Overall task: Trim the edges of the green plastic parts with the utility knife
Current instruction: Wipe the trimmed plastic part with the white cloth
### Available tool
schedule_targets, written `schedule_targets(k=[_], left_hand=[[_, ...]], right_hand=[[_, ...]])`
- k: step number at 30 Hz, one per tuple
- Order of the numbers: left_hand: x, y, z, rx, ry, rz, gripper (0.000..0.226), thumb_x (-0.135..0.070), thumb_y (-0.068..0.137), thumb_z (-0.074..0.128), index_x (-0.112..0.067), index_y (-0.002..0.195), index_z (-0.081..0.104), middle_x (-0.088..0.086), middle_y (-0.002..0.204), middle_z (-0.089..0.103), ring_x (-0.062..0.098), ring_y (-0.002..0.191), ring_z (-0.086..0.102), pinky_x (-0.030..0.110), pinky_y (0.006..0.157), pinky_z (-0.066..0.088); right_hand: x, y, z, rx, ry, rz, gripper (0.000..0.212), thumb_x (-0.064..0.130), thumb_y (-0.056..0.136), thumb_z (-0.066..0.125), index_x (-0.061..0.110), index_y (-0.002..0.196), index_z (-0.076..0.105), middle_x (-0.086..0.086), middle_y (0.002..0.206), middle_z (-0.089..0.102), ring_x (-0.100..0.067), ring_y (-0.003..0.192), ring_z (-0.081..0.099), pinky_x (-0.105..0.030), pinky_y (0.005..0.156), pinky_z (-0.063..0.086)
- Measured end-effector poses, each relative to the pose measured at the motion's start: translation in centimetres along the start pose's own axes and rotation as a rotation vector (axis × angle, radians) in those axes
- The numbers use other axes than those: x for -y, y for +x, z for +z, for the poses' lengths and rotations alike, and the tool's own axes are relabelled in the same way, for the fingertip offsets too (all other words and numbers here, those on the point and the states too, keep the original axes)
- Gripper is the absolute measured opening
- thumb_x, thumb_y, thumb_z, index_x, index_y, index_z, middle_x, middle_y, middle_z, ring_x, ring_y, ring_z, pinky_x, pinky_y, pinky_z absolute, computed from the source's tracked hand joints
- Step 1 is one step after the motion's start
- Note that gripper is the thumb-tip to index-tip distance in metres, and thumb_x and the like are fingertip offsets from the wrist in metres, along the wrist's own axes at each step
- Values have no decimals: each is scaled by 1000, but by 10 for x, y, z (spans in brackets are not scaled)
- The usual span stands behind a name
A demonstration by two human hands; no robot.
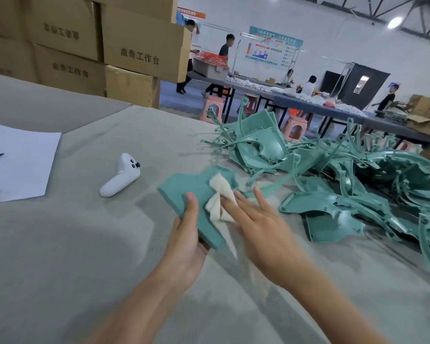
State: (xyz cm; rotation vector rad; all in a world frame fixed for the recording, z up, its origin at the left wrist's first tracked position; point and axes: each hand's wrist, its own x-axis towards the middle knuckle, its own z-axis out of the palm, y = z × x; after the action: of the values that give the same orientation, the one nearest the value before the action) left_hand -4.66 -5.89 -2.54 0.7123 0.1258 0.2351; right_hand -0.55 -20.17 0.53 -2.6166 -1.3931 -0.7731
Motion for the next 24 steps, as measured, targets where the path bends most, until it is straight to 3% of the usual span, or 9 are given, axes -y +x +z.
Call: schedule_targets(k=[2, 4, 6, 8, 11, 15, 18, 20, 24], left_hand=[[-9, 4, -5, -31, -127, 51, 50, -49, 81, 52, -19, 120, 61, 3, 110, 72, 19, 96, 71, 33, 68, 59], [-18, 8, -10, -35, -176, 121, 45, -40, 82, 57, -19, 122, 59, 4, 113, 71, 24, 97, 70, 43, 69, 59], [-20, 8, -13, -34, -153, 141, 44, -30, 83, 61, -20, 125, 57, 4, 117, 70, 26, 100, 69, 47, 70, 58], [-15, 5, -13, -17, -131, 116, 45, -19, 83, 62, -17, 128, 55, 5, 119, 69, 27, 102, 68, 47, 70, 58], [-9, 2, -10, 28, -150, 78, 46, -9, 83, 61, -14, 128, 56, 7, 118, 69, 27, 101, 69, 46, 70, 59], [-3, -2, -4, 34, -204, 29, 52, -16, 77, 70, -11, 128, 59, 6, 112, 71, 19, 94, 71, 30, 64, 58], [4, -8, -7, 132, -110, 38, 35, -29, 71, 79, -18, 104, 75, 3, 104, 74, 13, 89, 72, 23, 65, 56], [6, -10, -9, 105, -116, 34, 20, -15, 83, 61, -21, 90, 79, 0, 93, 76, 10, 75, 72, 19, 57, 55], [7, -10, -2, 117, -121, -5, 48, 1, 77, 55, -5, 125, 59, 13, 116, 69, 23, 98, 70, 35, 75, 59]], right_hand=[[-7, -21, -10, 123, -37, -63, 47, 3, 83, 66, 17, 128, 61, -5, 109, 73, -31, 112, 66, -37, 88, 53], [-10, -33, -22, 142, 122, 53, 30, 23, 92, 44, 28, 118, 58, 2, 92, 69, -25, 80, 70, -35, 60, 53], [-15, -32, -28, -112, 315, 245, 25, 25, 94, 37, 28, 111, 55, 12, 74, 60, -3, 60, 57, -26, 52, 44], [-22, -21, -38, -438, 343, 376, 19, 13, 98, 42, 20, 104, 59, 14, 64, 52, 0, 55, 49, -13, 52, 33], [-27, 4, -45, -680, 617, 684, 18, 16, 105, 43, 28, 100, 56, 10, 81, 59, 1, 71, 53, -16, 66, 39], [28, 19, -14, -430, 1252, 946, 20, 27, 106, 43, 24, 122, 55, -5, 119, 61, -19, 112, 59, -43, 100, 47], [68, 26, 7, -487, 1310, 892, 24, 26, 105, 44, 34, 127, 49, 8, 123, 60, -5, 116, 56, -32, 103, 44], [65, 36, 10, -597, 1268, 933, 30, 20, 105, 43, 34, 131, 48, 13, 124, 59, 2, 114, 54, -28, 102, 43], [34, 48, -4, -803, 1089, 936, 28, 10, 105, 41, 22, 125, 55, 7, 111, 64, 3, 101, 58, -21, 90, 46]])
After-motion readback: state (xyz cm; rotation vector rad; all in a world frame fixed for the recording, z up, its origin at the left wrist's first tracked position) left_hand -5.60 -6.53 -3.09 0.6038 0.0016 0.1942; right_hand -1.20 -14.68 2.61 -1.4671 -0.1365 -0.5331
